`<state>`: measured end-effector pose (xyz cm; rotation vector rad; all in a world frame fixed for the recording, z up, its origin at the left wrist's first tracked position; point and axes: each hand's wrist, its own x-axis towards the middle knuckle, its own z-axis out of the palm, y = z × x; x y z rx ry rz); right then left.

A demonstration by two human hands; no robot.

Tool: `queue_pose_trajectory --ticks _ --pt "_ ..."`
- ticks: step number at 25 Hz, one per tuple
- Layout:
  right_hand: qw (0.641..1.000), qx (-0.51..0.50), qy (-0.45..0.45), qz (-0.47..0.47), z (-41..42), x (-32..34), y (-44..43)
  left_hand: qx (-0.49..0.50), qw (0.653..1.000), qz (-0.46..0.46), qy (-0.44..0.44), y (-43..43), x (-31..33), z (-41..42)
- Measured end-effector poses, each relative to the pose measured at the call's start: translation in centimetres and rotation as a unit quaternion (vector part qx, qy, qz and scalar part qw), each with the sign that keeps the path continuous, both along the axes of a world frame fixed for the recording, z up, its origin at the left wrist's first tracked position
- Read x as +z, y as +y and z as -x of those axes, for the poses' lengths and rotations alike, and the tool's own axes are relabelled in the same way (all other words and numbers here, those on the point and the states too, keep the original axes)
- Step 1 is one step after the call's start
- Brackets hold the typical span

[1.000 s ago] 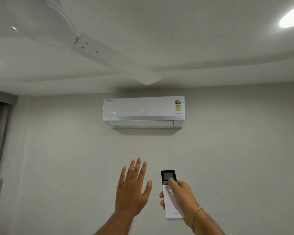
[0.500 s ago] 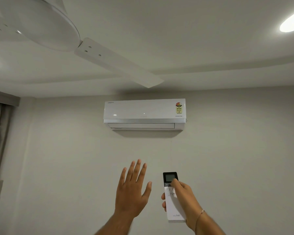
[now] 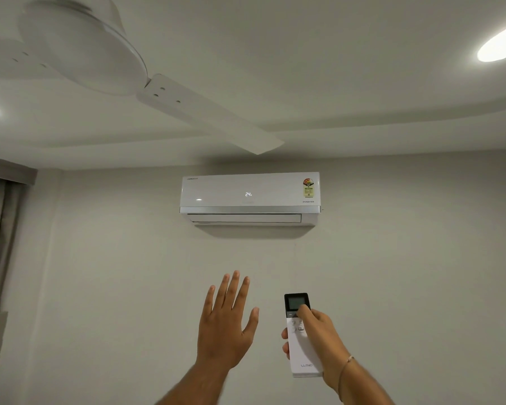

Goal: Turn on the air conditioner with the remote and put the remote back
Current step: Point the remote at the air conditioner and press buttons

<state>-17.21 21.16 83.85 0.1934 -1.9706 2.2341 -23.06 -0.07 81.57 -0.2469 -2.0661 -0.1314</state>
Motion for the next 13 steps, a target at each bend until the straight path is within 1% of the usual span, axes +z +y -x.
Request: queue_pose_trajectory --ticks 13 --pt "0.999 -0.011 0.003 -0.032 -1.8 0.3 -0.5 -0.006 1.000 -0.008 0.003 -0.5 -0.6 -0.6"
